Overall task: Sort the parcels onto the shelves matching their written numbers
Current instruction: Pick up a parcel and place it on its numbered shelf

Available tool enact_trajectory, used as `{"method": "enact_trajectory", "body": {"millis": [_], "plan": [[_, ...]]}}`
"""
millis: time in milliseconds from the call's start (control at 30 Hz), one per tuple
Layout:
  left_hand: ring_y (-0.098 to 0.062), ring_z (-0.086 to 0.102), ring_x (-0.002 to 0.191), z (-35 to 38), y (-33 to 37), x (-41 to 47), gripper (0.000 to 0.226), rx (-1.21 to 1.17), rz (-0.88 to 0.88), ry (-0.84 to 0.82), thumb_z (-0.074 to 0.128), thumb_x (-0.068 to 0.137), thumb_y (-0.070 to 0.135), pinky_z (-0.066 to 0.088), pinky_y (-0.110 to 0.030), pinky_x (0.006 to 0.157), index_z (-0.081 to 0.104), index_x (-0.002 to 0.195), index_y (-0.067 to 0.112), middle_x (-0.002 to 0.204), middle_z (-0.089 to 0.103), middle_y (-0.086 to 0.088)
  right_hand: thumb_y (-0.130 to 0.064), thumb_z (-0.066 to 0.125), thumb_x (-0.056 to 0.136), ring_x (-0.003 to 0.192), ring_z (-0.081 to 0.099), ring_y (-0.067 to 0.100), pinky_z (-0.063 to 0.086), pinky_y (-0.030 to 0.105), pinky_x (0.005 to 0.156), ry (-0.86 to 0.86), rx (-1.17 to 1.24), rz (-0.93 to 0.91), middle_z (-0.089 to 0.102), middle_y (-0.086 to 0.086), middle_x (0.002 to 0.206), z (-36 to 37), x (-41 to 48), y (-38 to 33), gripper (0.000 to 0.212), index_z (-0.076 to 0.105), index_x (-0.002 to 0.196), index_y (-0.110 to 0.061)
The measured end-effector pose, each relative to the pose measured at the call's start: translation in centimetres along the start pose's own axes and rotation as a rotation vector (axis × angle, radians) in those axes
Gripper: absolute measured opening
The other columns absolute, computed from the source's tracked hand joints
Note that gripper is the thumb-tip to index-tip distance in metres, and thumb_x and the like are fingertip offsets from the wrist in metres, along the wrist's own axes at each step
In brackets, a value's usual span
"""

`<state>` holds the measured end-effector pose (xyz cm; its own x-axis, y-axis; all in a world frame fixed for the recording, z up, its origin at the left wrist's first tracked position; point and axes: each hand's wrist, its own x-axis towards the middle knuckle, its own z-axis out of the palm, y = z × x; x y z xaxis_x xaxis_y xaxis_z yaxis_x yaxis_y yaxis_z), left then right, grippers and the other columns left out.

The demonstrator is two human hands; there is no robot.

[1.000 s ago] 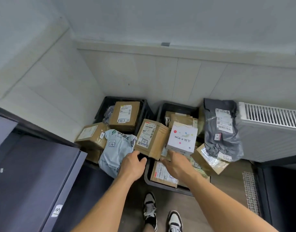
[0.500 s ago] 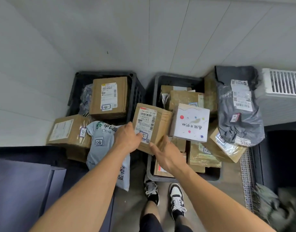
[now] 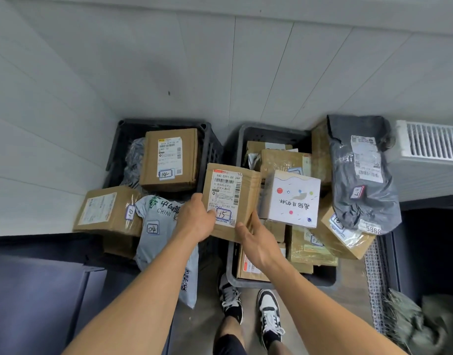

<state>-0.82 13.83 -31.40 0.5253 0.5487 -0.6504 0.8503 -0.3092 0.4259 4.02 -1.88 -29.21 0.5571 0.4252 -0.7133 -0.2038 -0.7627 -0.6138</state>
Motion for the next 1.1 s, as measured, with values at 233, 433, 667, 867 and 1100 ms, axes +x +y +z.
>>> {"method": "enact_trajectory", "body": {"millis": [233,433,667,867,1100], "plan": [[-0.020,0.054,0.122,-2.9,3.0,-4.5,0.044,-0.186,0.081,0.090,0.054,0.101,0.020,0.042,-0.028,0.089,0.042,0.143,0.018,0.141,0.054,-0.001,-0.037,0.034,0.108,0.099,0.056,0.009,0.042,0.022,0.083,0.066,0.051,-0.105,0.057,-0.010,0.128,-2.9,-2.8,-2.6,0.049,0.024,0.156,-0.031],[-0.014,0.058,0.115,-4.6,5.0,-9.6,0.051,-0.413,0.167,0.160,0.066,0.094,0.020,0.049,-0.033,0.095,0.046,0.140,0.027,0.133,0.059,0.005,-0.039,0.032,0.108,0.111,0.051,0.012,0.038,0.026,0.092,0.132,0.086,-0.210,0.052,-0.014,0.130,-6.4,-6.5,-4.8,0.048,0.028,0.155,-0.029],[-0.005,0.059,0.116,-5.8,8.2,-17.7,0.067,-0.613,0.300,0.285,0.077,0.084,0.015,0.051,-0.040,0.101,0.046,0.140,0.035,0.129,0.061,0.016,-0.038,0.043,0.106,0.110,0.058,0.000,0.044,0.016,0.088,0.136,0.181,-0.417,0.062,-0.019,0.126,-10.8,-12.7,-6.4,0.035,0.042,0.140,-0.039],[0.016,0.057,0.106,-5.3,10.3,-25.5,0.068,-0.732,0.429,0.442,0.073,0.083,-0.002,0.051,-0.013,0.087,0.051,0.140,0.030,0.117,0.062,0.027,-0.031,0.072,0.092,0.100,0.065,-0.007,0.048,0.019,0.082,0.039,0.135,-0.591,0.068,-0.026,0.114,-14.3,-18.9,-6.3,0.049,0.045,0.130,-0.045],[0.011,0.057,0.112,-4.5,10.2,-32.6,0.063,-0.755,0.493,0.598,0.075,0.084,0.007,0.050,-0.017,0.091,0.055,0.136,0.036,0.121,0.065,0.023,-0.023,0.076,0.088,0.113,0.063,0.003,0.050,0.040,0.102,-0.011,0.064,-0.763,0.067,-0.022,0.121,-15.3,-23.7,-5.8,0.061,0.042,0.131,-0.050]]}}
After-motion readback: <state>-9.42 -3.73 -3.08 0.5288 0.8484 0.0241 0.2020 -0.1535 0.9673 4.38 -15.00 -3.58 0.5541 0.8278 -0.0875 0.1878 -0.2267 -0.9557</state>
